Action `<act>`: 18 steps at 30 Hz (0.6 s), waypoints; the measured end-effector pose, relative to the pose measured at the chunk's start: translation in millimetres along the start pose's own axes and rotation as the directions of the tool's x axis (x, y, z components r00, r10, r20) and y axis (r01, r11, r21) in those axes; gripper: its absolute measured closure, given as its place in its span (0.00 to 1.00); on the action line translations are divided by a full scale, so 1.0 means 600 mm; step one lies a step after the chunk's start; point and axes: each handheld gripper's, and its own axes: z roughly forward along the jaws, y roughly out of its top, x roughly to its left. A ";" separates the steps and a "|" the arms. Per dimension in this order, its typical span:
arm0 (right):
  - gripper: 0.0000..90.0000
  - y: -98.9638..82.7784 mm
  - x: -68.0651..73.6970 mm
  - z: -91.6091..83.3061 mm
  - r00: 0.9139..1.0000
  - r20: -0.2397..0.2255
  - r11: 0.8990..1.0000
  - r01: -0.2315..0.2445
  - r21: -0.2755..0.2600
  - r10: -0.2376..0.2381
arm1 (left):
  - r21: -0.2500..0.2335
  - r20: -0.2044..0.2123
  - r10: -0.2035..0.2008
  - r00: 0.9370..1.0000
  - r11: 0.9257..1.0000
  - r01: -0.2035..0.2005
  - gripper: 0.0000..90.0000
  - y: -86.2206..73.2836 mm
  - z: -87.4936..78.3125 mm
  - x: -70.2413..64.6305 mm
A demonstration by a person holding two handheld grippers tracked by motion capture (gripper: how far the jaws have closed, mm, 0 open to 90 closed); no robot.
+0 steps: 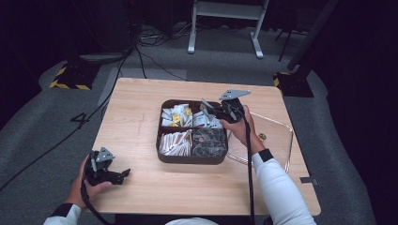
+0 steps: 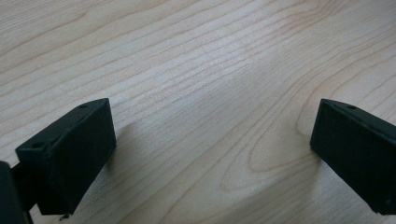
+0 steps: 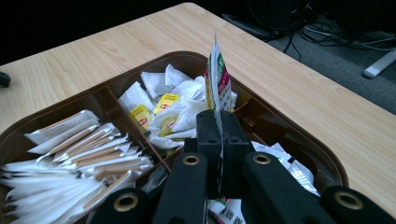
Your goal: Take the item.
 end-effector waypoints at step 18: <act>1.00 -0.042 0.041 -0.071 0.994 -0.068 0.995 0.088 -0.039 -0.091 | 0.001 0.000 0.003 1.000 1.000 -0.003 0.00 0.000 0.000 0.000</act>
